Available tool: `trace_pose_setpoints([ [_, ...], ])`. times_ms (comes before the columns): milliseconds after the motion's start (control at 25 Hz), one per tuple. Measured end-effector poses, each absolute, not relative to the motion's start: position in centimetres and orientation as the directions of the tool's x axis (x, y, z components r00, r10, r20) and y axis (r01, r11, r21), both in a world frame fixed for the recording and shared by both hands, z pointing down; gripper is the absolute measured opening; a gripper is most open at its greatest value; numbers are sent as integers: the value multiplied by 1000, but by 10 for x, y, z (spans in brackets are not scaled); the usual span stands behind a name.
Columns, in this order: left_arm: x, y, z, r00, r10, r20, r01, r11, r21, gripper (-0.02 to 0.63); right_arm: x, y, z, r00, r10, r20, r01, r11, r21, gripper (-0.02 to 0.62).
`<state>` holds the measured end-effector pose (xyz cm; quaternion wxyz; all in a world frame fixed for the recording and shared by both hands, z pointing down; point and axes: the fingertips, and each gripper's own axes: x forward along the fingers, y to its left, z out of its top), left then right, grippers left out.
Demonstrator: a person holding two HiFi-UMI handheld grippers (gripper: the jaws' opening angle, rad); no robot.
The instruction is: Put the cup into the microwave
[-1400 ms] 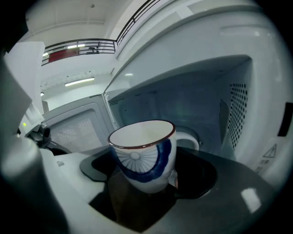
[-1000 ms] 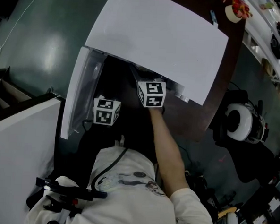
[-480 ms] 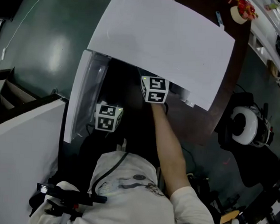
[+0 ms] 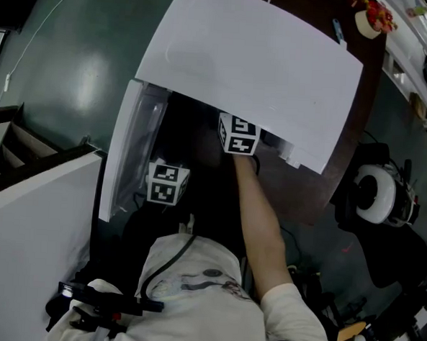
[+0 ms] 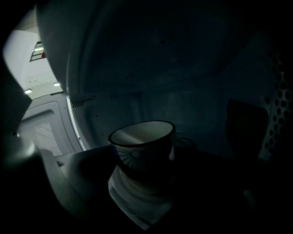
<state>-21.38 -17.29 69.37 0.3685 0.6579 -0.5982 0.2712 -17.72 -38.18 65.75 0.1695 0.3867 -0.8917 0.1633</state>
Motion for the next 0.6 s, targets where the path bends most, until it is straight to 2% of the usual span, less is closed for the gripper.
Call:
trace_pose_setpoints([
  [600, -215, -176, 690, 143, -596, 790, -985, -11, 170, 0, -178, -386, 659, -646, -631, 429, -744, 646, -171, 400],
])
